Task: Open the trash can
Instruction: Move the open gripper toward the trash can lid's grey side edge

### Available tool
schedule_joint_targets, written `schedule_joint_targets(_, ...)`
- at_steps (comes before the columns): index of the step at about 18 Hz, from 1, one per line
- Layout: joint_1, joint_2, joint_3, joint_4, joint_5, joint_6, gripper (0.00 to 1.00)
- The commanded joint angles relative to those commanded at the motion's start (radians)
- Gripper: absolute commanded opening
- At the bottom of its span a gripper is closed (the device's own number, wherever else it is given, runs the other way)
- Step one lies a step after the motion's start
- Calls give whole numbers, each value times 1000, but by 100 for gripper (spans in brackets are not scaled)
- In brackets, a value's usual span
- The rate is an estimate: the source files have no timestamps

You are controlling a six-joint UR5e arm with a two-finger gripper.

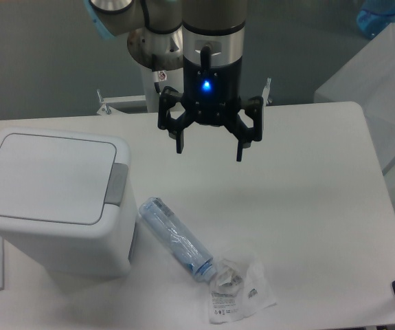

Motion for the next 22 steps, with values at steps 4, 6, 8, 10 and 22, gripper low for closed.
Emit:
schedule_joint_targets(4,0,2,2,0,-3,0,100)
schedule_joint_targets(6,-2,3,0,-2,-11,-8,100)
schedule_joint_targets(8,-15,2,5,2,-18,-75,100)
schedule_joint_targets(10,-23,2,0,34,-61,-162,100)
schedule_joint_targets(22,-63,0,-93,163,-184,-428,100)
